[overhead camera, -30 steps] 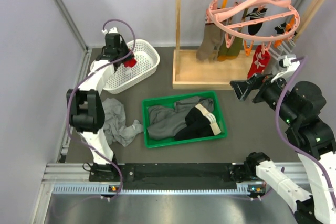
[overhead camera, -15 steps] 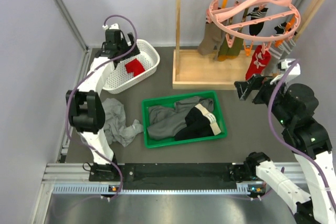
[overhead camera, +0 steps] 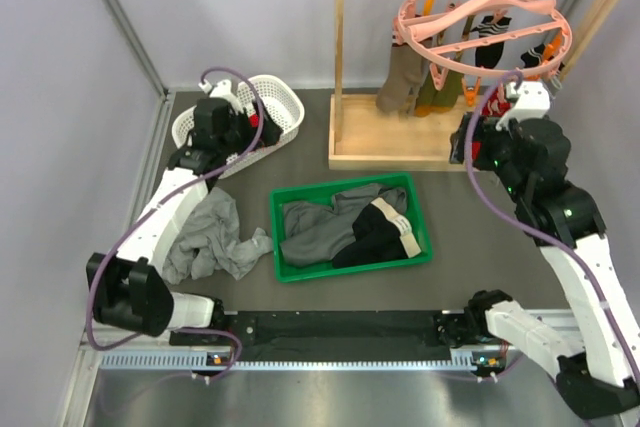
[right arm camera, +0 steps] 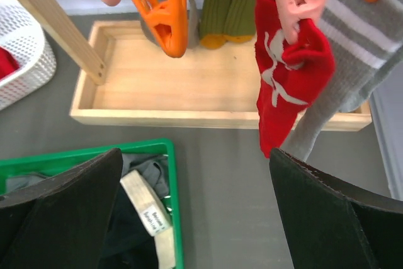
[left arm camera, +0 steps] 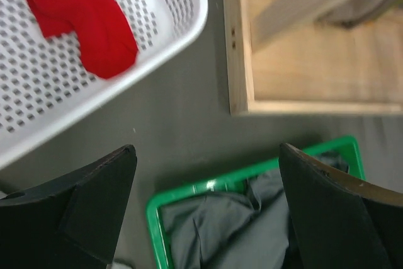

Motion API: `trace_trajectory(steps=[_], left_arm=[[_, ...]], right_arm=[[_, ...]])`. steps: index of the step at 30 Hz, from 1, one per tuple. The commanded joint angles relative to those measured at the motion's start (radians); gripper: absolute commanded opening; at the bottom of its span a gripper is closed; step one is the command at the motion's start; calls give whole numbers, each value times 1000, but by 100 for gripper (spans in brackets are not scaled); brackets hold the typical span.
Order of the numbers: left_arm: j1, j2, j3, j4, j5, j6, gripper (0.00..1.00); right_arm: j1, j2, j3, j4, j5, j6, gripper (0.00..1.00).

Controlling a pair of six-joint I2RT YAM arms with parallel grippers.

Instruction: Remove the socks clipped to the hanger

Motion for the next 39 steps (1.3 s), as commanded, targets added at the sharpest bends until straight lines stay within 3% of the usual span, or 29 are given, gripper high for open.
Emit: trace_trajectory(steps=[1, 13, 17, 20, 21, 24, 32, 35, 39], left_arm=[[-37, -67, -115, 57, 54, 10, 99], [-182, -112, -175, 30, 56, 134, 99], [-185, -119, -175, 45, 79, 134, 99], [-186, -128, -184, 56, 91, 131, 99], [-186, -131, -185, 56, 93, 131, 99], [-189, -144, -194, 65, 99, 134, 99], [-194, -162, -205, 73, 100, 140, 99], [-195, -164, -208, 82, 113, 140, 99], [-198, -165, -210, 86, 128, 143, 99]], right_arm=[[-29, 62, 29, 23, -10, -50, 99], [-317, 42, -128, 166, -238, 7, 97], [-413, 2, -218, 323, -337, 30, 93], [-416, -1, -286, 439, -334, 13, 85], [-414, 9, -299, 454, -328, 11, 76], [-417, 28, -332, 517, -334, 10, 64], [-422, 84, -352, 591, -329, 18, 63], [-422, 94, -350, 591, -342, 15, 56], [-420, 86, -346, 569, -337, 24, 28]])
